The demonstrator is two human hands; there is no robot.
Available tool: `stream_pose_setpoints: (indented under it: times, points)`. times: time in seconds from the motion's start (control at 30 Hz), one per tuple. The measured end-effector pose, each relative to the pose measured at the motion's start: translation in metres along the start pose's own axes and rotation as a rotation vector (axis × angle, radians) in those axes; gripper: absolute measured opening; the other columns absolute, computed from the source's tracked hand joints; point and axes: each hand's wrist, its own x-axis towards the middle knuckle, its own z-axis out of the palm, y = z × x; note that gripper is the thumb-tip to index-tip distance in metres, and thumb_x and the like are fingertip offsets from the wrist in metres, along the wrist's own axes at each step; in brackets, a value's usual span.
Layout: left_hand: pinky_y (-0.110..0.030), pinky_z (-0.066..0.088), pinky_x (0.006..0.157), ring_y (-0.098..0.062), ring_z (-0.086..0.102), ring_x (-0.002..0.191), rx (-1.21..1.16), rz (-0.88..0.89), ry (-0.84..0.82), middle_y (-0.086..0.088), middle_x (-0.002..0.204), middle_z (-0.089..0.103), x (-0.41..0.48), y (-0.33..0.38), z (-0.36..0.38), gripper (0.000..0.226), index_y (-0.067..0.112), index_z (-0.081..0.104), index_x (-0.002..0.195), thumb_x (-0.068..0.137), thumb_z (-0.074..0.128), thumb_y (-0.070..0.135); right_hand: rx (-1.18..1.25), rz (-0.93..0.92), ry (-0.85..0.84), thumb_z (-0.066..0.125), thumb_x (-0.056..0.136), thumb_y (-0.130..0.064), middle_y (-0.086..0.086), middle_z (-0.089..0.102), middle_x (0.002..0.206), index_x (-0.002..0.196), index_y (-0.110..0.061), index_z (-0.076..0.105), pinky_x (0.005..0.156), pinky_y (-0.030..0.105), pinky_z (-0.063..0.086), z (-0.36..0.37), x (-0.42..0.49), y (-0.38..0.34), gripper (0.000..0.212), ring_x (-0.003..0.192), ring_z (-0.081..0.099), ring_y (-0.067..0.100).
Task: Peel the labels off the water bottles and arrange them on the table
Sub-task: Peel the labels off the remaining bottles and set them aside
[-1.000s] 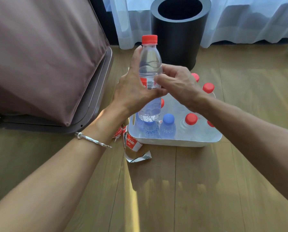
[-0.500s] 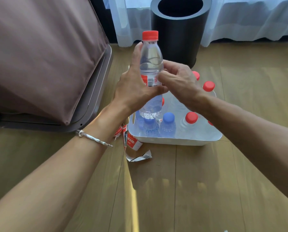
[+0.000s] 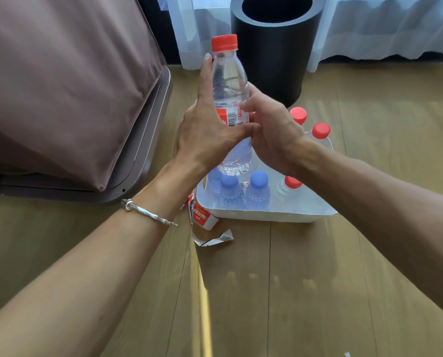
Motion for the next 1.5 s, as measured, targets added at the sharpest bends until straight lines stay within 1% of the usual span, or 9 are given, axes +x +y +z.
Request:
stream_pose_setpoints:
  times: [0.13,0.33,0.47,0.63,0.83,1.0,1.2,1.4,1.5]
  points:
    - [-0.032,0.055,0.081,-0.013,0.069,0.092,0.006,0.013,0.005,0.003,0.119,0.067,0.001,-0.001,0.0,0.117,0.026,0.006,0.158,0.072,0.083,0.043,0.021,-0.019,0.033,0.03,0.093,-0.002,0.01,0.062,0.105,0.134,-0.008,0.049,0.074,0.026,0.054,0.004,0.001,-0.002,0.045,0.089,0.064,0.016]
    - [-0.035,0.056,0.083,-0.014,0.069,0.093,-0.006,0.017,0.008,0.004,0.12,0.067,0.001,0.0,0.0,0.115,0.03,0.007,0.157,0.072,0.083,0.046,-0.024,-0.033,0.045,0.031,0.096,-0.007,0.012,0.061,0.103,0.133,-0.004,0.049,0.075,0.027,0.054,0.003,0.001,0.001,0.042,0.086,0.064,0.013]
    - [-0.034,0.056,0.082,-0.014,0.069,0.092,0.007,0.025,0.008,0.003,0.12,0.066,0.001,0.001,0.0,0.115,0.03,0.005,0.157,0.073,0.082,0.045,-0.029,-0.044,0.059,0.038,0.085,-0.017,0.01,0.062,0.103,0.133,-0.006,0.049,0.077,0.028,0.055,0.003,0.001,0.001,0.05,0.088,0.065,0.014]
    - [-0.029,0.053,0.074,-0.017,0.067,0.093,0.063,0.054,0.013,-0.001,0.118,0.066,0.001,0.004,0.0,0.109,0.033,0.003,0.157,0.077,0.075,0.045,0.016,-0.077,0.113,0.044,0.071,-0.007,0.005,0.064,0.092,0.124,-0.007,0.054,0.069,0.023,0.053,0.006,-0.002,0.004,0.054,0.081,0.062,0.011]
    - [-0.028,0.051,0.08,-0.017,0.067,0.097,0.019,0.027,-0.016,0.0,0.123,0.065,0.0,0.003,0.0,0.118,0.033,0.002,0.157,0.071,0.082,0.046,0.012,-0.04,0.043,0.043,0.071,-0.014,0.009,0.062,0.101,0.119,-0.015,0.054,0.082,0.032,0.056,0.003,-0.005,0.002,0.049,0.09,0.063,0.017]
    - [-0.029,0.052,0.083,-0.017,0.067,0.099,0.026,0.028,-0.025,0.002,0.123,0.066,-0.001,0.003,-0.001,0.118,0.032,0.002,0.157,0.072,0.082,0.045,0.003,-0.01,0.054,0.045,0.074,-0.018,0.007,0.063,0.101,0.119,-0.017,0.052,0.078,0.028,0.055,0.004,-0.004,0.002,0.046,0.089,0.064,0.015]
    - [-0.038,0.055,0.087,-0.018,0.067,0.1,0.015,0.053,-0.017,0.001,0.124,0.066,0.001,0.003,-0.002,0.12,0.03,0.0,0.157,0.071,0.083,0.045,0.001,-0.024,0.021,0.04,0.083,-0.013,0.012,0.062,0.105,0.118,-0.018,0.054,0.084,0.033,0.054,0.003,-0.005,-0.001,0.038,0.093,0.062,0.02]
    - [-0.037,0.055,0.089,-0.015,0.068,0.098,-0.024,0.046,-0.031,0.004,0.123,0.065,0.004,0.0,-0.002,0.121,0.032,0.003,0.157,0.069,0.084,0.046,-0.025,0.01,0.019,0.04,0.084,-0.013,0.018,0.06,0.111,0.133,-0.01,0.048,0.097,0.047,0.051,0.004,-0.006,-0.005,0.05,0.097,0.061,0.024]
    - [-0.041,0.054,0.091,-0.015,0.068,0.103,-0.057,0.048,-0.052,0.006,0.124,0.064,0.005,-0.004,-0.002,0.123,0.033,0.004,0.157,0.065,0.085,0.05,-0.061,0.025,0.024,0.039,0.089,-0.011,0.018,0.06,0.113,0.136,-0.009,0.045,0.096,0.044,0.051,0.005,-0.007,-0.005,0.048,0.097,0.061,0.023]
